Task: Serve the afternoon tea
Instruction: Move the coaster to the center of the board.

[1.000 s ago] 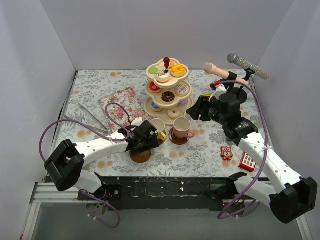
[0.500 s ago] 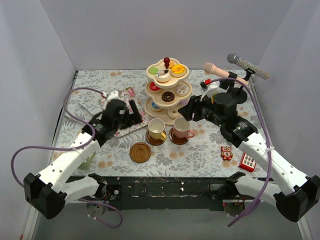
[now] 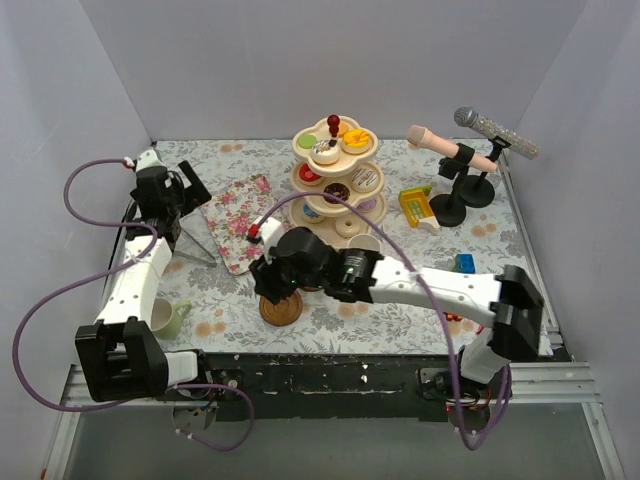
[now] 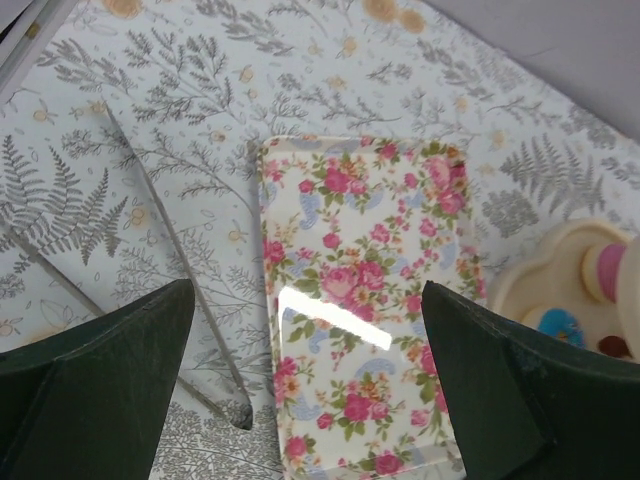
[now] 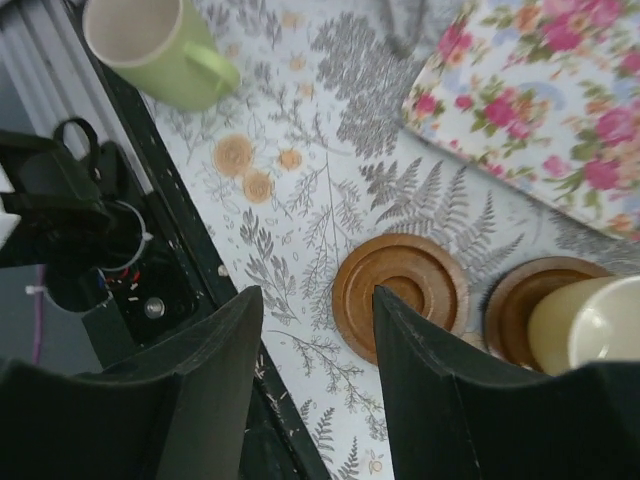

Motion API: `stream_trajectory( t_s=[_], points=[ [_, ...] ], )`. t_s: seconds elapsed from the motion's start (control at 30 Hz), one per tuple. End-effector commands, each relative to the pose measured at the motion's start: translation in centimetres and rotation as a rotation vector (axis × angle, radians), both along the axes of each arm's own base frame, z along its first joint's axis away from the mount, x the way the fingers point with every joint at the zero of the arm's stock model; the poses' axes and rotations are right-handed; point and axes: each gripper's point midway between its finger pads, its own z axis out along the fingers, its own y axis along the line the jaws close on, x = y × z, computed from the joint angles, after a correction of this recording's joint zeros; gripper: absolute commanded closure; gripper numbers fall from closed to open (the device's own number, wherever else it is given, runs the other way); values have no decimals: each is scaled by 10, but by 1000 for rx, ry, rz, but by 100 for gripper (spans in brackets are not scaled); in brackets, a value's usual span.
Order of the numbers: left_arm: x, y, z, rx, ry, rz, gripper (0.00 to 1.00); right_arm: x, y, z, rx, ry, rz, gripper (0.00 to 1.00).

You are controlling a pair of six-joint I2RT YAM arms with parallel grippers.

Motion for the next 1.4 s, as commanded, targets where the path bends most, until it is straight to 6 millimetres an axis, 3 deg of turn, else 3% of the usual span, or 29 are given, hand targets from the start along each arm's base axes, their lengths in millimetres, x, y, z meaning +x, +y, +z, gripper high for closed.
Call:
stream_trajectory(
  t_s=[0.0,0.1,0.23,0.4,0.6,0.83,1.0,1.2,1.37],
  points=[
    [-3,18,2,119,-91,53,2,-7,23,-61,-152,91,31,44],
    [-11,24,-14,146,-91,78,2,-4,33,-95,-238,106,34,43],
    [-6,21,-8,143,-110,64,2,3,36,-138,-337,105,22,38],
    [-4,19,-20,127,-69,48,2,9,36,-165,-400,104,5,37],
    [-2,12,-26,101,-59,20,2,3,37,-188,-436,134,37,35],
    [-2,11,-30,97,-47,17,2,0,28,-197,-487,123,52,36],
    [-1,12,-32,97,-43,17,2,-18,15,-209,-533,175,95,39],
    [-1,12,-30,98,-47,20,2,-38,-15,-209,-577,220,90,41],
    [-1,12,-30,99,-47,20,2,-49,-55,-214,-643,264,42,41]
  ],
)
